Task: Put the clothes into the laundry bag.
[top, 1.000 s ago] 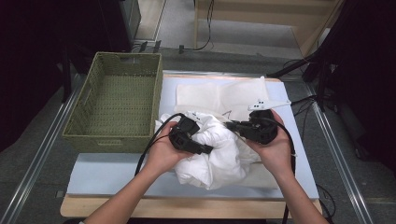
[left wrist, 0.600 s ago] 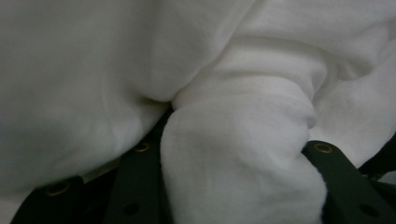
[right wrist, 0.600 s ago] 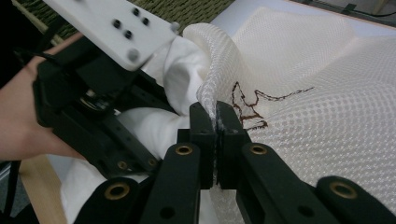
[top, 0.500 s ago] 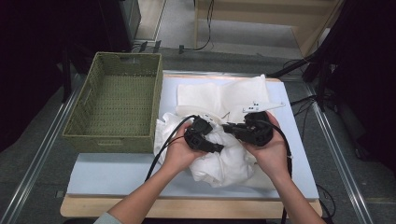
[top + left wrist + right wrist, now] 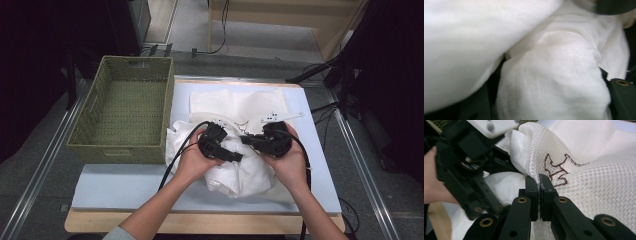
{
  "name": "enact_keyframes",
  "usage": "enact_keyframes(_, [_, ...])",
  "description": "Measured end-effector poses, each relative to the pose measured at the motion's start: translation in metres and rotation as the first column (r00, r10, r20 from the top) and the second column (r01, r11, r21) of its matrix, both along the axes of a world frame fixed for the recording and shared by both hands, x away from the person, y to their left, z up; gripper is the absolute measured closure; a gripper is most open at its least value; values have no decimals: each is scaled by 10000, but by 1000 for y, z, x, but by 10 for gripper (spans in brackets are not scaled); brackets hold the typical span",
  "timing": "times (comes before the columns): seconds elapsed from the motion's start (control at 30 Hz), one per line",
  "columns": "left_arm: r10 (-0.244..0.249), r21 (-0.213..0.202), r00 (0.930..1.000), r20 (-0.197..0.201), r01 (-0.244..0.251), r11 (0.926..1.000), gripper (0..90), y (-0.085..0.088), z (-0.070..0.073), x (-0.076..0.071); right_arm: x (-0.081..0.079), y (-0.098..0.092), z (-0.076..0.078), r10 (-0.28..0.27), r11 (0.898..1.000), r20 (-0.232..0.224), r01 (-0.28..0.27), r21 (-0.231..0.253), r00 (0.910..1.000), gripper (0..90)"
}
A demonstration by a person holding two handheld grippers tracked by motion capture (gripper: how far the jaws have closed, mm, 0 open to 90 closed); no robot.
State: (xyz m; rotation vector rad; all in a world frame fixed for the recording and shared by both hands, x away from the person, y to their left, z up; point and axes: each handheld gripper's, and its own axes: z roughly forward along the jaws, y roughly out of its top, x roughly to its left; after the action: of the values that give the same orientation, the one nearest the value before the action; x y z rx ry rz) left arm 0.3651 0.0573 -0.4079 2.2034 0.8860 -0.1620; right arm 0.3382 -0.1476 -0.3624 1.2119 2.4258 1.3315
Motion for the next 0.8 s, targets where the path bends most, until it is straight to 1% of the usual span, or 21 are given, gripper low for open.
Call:
enact_keyframes(0.07, [-64, -257, 10000, 19, 64, 9996, 318, 5, 5, -1, 0, -2, 1, -14, 10000, 1, 14, 51, 10000, 888])
enact_keyframes(0.1, [-60, -264, 9999, 122, 64, 9996, 307, 7, 8, -2, 1, -3, 1, 0, 10000, 53, 0, 38, 10000, 888])
enact_keyframes(0.17, [-256, -195, 9992, 299, 262, 9995, 294, 11, 14, -4, 1, -2, 0, -24, 10000, -24, 24, 8, 10000, 887])
enact_keyframes(0.27, [-495, 80, 9973, 544, 491, 9988, 281, 15, 22, -9, 1, -2, -1, 24, 10000, -47, -24, 13, 10000, 886])
enact_keyframes(0.33, [-560, -62, 9963, 648, 565, 9984, 282, 21, 29, -13, 1, -2, -3, 33, 10000, -58, -33, 30, 10000, 883])
enact_keyframes(0.37, [-654, 10, 9953, 711, 655, 9979, 283, 24, 32, -15, 2, -2, -5, 58, 10000, -59, -58, 66, 10000, 881])
enact_keyframes(0.43, [-758, -8, 9944, 731, 761, 9971, 292, 31, 36, -17, 2, -3, -8, 98, 9998, -88, -96, 147, 9999, 881])
enact_keyframes(0.47, [-715, 10, 9946, 751, 716, 9974, 294, 34, 38, -18, 3, -4, -9, 92, 9999, -129, -90, 135, 9999, 881])
enact_keyframes(0.5, [-710, -80, 9944, 786, 719, 9974, 296, 39, 41, -19, 3, -4, -9, 92, 9999, -129, -90, 103, 9999, 881])
enact_keyframes(0.57, [-680, -123, 9939, 871, 693, 9975, 300, 46, 46, -21, 3, -5, -9, 90, 9999, -119, -89, 89, 9999, 881])
enact_keyframes(0.67, [-635, -87, 9917, 1115, 649, 9979, 301, 59, 53, -29, 3, -5, -10, 69, 10000, -64, -70, -65, 10000, 881])
enact_keyframes(0.7, [-651, -45, 9906, 1207, 661, 9978, 303, 63, 55, -32, 3, -5, -10, 61, 9999, -61, -62, -98, 10000, 880])
enact_keyframes(0.73, [-599, -102, 9898, 1290, 617, 9980, 305, 68, 56, -34, 3, -5, -10, 54, 9999, -60, -55, -124, 10000, 880])
enact_keyframes(0.8, [-510, -197, 9898, 1330, 541, 9983, 309, 74, 57, -38, 3, -6, -10, 32, 9999, -113, -33, -126, 9999, 880])
